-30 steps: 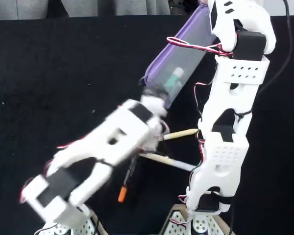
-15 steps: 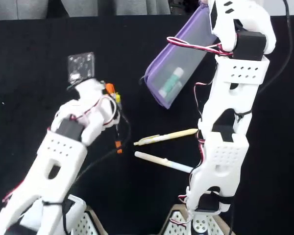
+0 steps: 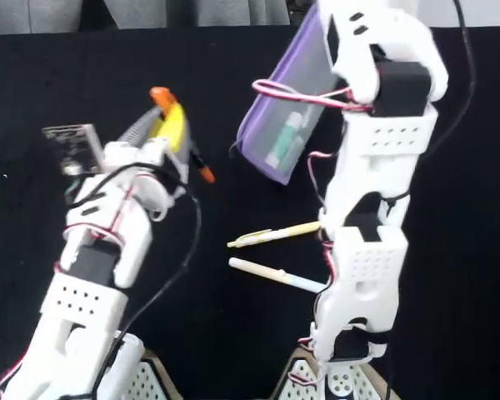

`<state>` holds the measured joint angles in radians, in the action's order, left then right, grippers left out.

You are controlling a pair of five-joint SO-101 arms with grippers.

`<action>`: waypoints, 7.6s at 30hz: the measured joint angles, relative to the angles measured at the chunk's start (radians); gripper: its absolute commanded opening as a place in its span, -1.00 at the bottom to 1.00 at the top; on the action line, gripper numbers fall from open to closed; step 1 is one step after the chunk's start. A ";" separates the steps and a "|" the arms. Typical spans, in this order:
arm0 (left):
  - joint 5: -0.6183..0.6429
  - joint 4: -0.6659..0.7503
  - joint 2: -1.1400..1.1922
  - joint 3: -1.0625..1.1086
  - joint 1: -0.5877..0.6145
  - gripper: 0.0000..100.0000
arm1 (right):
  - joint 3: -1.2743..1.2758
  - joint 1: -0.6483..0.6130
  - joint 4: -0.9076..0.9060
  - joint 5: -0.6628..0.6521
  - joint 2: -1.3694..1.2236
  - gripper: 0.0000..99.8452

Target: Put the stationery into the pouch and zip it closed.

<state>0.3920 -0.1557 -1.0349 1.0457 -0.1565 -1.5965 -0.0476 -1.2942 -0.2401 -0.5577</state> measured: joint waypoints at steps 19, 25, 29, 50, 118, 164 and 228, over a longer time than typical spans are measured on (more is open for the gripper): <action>0.133 0.006 -0.462 0.316 0.304 -0.94 | -0.026 -0.189 -0.290 0.000 0.255 -0.98; 0.140 0.006 -0.534 0.345 0.310 -0.94 | -0.028 -0.180 -0.362 0.000 0.396 -0.98; 0.140 0.006 -0.540 0.345 0.310 -0.94 | -0.046 -0.127 -0.373 0.000 0.454 -0.98; 0.318 0.006 -0.548 0.345 0.433 -0.94 | -0.046 -0.046 -0.278 0.043 0.295 -0.98; 0.121 -0.250 -0.787 0.046 -0.301 -0.94 | -0.048 -0.100 -0.020 0.051 0.020 -0.98; -0.213 0.183 -0.775 0.539 -0.319 -0.82 | -0.048 -0.040 -0.005 0.051 0.020 -0.98; -0.644 -0.956 -0.037 -0.075 -0.242 -0.71 | -0.015 0.038 0.089 0.051 0.005 -0.98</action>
<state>-0.2524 -1.1116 -1.0717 0.9705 -0.3989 -1.6118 -0.0092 -1.2052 -0.1895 -0.5531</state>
